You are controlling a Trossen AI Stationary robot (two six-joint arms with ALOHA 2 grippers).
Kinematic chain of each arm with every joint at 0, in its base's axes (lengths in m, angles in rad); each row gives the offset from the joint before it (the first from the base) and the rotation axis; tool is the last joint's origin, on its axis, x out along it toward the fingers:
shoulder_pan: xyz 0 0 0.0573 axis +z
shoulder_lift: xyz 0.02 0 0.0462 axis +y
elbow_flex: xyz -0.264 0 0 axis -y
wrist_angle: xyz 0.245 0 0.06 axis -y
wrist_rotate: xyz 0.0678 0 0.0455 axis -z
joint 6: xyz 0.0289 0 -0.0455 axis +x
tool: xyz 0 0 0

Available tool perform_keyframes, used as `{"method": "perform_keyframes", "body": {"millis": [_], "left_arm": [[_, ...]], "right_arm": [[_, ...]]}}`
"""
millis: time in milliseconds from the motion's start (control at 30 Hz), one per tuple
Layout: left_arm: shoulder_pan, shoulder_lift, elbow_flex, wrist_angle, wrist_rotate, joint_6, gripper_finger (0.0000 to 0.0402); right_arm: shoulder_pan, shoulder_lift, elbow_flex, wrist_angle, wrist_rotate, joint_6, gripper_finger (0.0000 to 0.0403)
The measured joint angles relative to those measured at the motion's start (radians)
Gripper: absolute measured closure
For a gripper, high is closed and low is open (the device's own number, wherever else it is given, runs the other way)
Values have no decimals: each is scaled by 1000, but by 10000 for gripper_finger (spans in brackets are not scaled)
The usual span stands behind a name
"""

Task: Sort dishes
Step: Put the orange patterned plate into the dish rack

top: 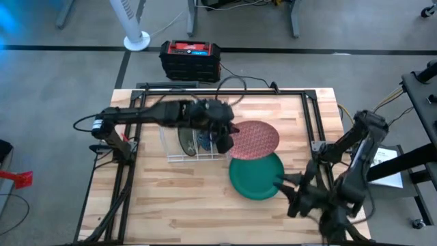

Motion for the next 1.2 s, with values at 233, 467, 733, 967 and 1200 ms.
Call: {"method": "perform_keyframes", "body": {"millis": [233,467,733,967,1200], "left_arm": [[75,142,372,-209,350,-120,400],[153,214,470,-265,463,-241,400],[196,201,378,-284,489,-253,400],[196,199,365,-267,540,-278,400],[192,195,396,-269,559,-277,400]], "right_arm": [[-57,176,60,11,210,-221,269],[-95,261,116,12,213,-218,214],[-127,324,135,14,213,-196,134],[-183,401,125,13,212,-169,101],[-233,464,122,12,212,-116,104]]}}
